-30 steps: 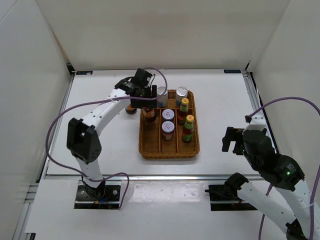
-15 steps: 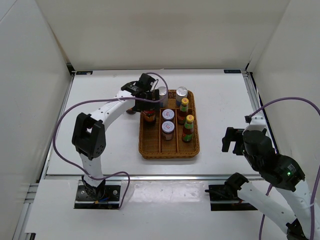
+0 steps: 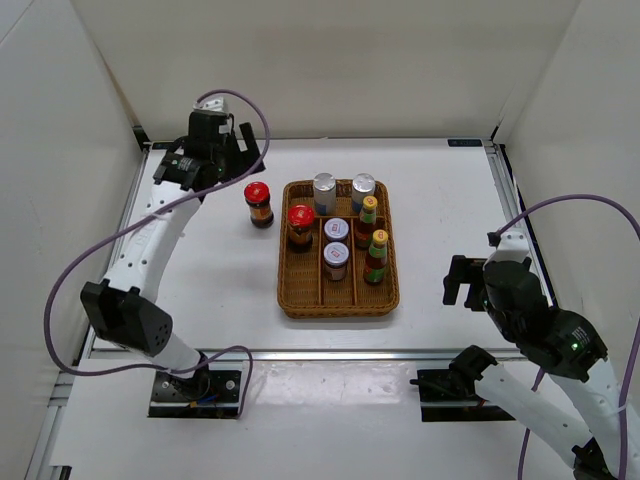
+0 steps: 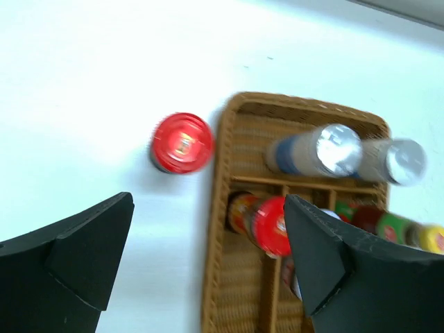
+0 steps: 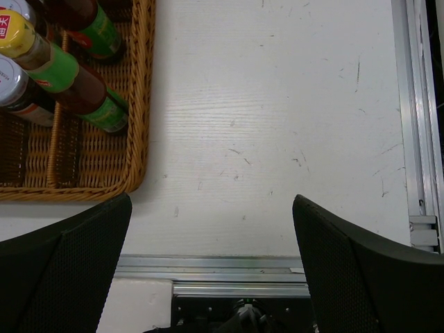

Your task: Organize the condiment bottles

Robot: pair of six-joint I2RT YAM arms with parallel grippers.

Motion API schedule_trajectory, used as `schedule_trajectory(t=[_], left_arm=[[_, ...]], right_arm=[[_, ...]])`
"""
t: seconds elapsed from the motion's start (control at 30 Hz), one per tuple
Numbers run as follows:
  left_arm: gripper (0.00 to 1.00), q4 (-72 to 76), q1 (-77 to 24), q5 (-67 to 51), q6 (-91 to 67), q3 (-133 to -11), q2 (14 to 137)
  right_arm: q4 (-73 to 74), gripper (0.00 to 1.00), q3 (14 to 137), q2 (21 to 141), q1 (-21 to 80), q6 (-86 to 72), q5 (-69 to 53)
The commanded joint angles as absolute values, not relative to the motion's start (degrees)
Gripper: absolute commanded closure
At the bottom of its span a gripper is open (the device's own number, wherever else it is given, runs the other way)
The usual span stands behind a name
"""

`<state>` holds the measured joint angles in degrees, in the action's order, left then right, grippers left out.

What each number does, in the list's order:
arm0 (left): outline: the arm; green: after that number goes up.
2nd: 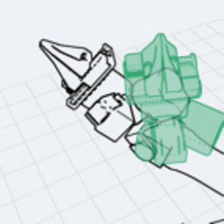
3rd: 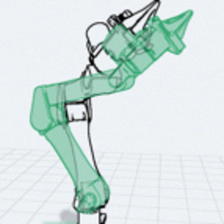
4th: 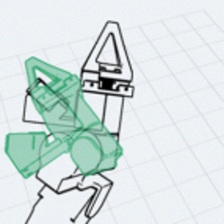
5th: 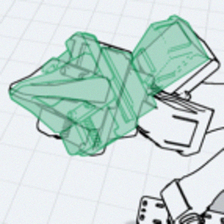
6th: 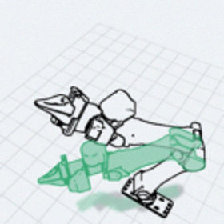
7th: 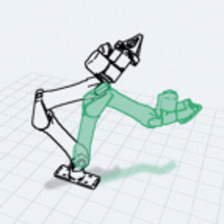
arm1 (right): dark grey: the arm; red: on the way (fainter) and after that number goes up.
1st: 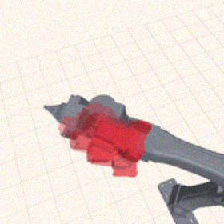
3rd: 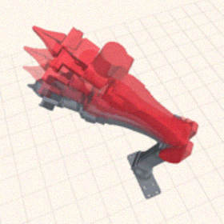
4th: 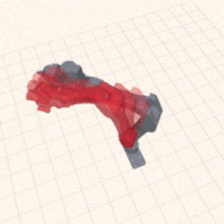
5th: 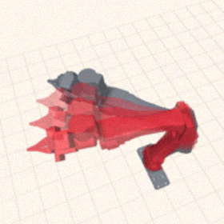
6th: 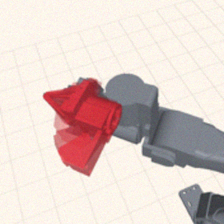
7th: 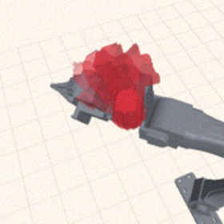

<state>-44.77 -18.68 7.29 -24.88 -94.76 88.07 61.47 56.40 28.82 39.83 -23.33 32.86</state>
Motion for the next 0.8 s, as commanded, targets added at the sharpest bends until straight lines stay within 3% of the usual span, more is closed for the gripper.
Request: schedule_trajectory(t=[0.0, 0.57, 0.7, 0.77], left_arm=[[0.00, -45.9, -16.9, 4.8, -22.6, -94.7, 92.4], [0.00, -45.9, -15.5, 4.6, -21.0, -100.9, 113.7], [0.19, -45.3, -15.5, 5.1, -20.5, -100.9, 113.1], [0.40, -44.6, -15.5, 5.8, -20.5, -100.3, 110.3]], right_arm=[[59.8, 0.00, 56.4, 28.8, 40.1, -22.5, 33.7], [59.8, 0.00, 56.4, 30.5, 41.3, -22.5, 33.7], [59.8, 0.00, 56.4, 30.5, 41.3, -22.5, 33.7], [59.8, 0.00, 56.4, 30.5, 41.3, -22.5, 33.7]])
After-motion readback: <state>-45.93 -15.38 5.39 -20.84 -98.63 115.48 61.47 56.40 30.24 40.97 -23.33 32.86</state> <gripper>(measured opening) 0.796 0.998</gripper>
